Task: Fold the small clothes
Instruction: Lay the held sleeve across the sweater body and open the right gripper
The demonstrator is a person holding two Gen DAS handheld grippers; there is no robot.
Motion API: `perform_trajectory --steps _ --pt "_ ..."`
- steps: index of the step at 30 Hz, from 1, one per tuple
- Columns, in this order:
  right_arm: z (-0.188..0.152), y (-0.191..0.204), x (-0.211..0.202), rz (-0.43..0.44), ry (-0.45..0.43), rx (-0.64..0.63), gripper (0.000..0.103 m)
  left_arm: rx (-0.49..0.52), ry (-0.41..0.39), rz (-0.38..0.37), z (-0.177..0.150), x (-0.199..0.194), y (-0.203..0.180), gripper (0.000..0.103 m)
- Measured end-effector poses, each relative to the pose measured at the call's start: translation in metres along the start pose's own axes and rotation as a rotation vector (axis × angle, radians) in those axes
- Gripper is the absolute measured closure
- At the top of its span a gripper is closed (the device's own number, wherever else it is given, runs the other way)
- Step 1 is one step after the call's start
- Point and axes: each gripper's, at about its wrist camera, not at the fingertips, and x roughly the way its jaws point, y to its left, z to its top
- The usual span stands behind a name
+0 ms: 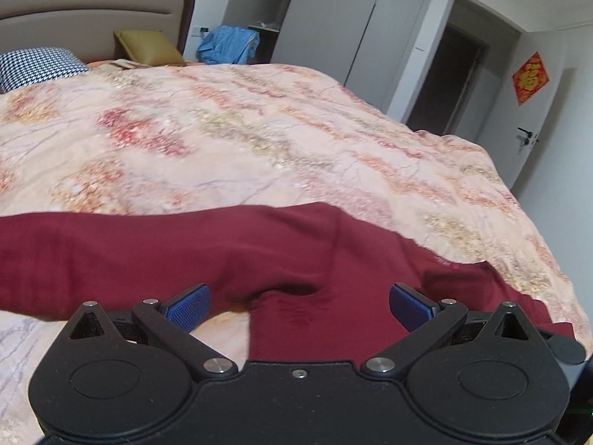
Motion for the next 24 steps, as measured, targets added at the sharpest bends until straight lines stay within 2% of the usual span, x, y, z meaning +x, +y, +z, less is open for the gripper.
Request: perform_trajectory --steps 1,2,3,5,6,7,9,11,12,13,14,15,16,19,22,24 --pt "-0.015 0.011 0.004 0.025 0.062 -0.051 0.096 -0.003 0.003 0.003 -0.002 0.001 0.002 0.001" --pt "-0.015 0.011 0.004 0.025 0.062 -0.051 0.094 -0.008 0.006 0.003 -0.003 0.003 0.003 0.001" --pt "-0.024 0.021 0.0 0.06 0.087 -0.087 0.09 -0.012 0.007 0.0 -0.004 0.004 0.004 0.001" --pt "-0.028 0.022 -0.005 0.08 0.088 -0.098 0.066 -0.016 0.01 -0.002 -0.006 0.007 0.002 0.001" --pt "-0.03 0.024 -0.01 0.09 0.085 -0.107 0.042 -0.015 0.01 -0.006 -0.007 0.009 0.001 0.001" --pt "-0.034 0.021 -0.022 0.116 0.071 -0.106 0.03 -0.014 0.008 -0.013 -0.008 0.01 -0.002 0.001" --pt "-0.036 0.019 -0.028 0.132 0.067 -0.101 0.026 -0.004 0.006 -0.036 -0.011 0.014 -0.01 0.001" --pt "-0.039 0.007 -0.045 0.134 0.066 -0.089 0.015 0.021 0.012 -0.068 -0.015 0.021 -0.021 0.001" --pt "-0.046 -0.008 -0.069 0.107 0.048 -0.074 0.009 0.044 0.017 -0.085 -0.018 0.026 -0.03 0.001" --pt "-0.046 -0.008 -0.069 0.107 0.048 -0.074 0.005 0.067 0.021 -0.097 -0.021 0.031 -0.038 0.001" --pt "-0.051 -0.017 -0.079 0.085 0.036 -0.066 0.002 0.09 0.029 -0.107 -0.024 0.037 -0.046 0.001" --pt "-0.065 -0.036 -0.1 0.006 0.021 -0.051 0.0 0.111 0.035 -0.118 -0.028 0.044 -0.055 0.001" --pt "-0.065 -0.036 -0.1 0.006 0.021 -0.051 0.0 0.127 0.031 -0.126 -0.032 0.05 -0.062 0.001" --pt "-0.091 -0.064 -0.127 -0.177 0.033 -0.033 0.0 0.173 0.009 -0.104 -0.044 0.069 -0.08 0.001" --pt "-0.114 -0.091 -0.139 -0.36 0.074 -0.006 0.0 0.202 0.018 -0.057 -0.053 0.085 -0.086 0.001" --pt "-0.133 -0.115 -0.135 -0.47 0.141 0.055 0.0 0.202 0.024 -0.05 -0.058 0.09 -0.084 0.001"
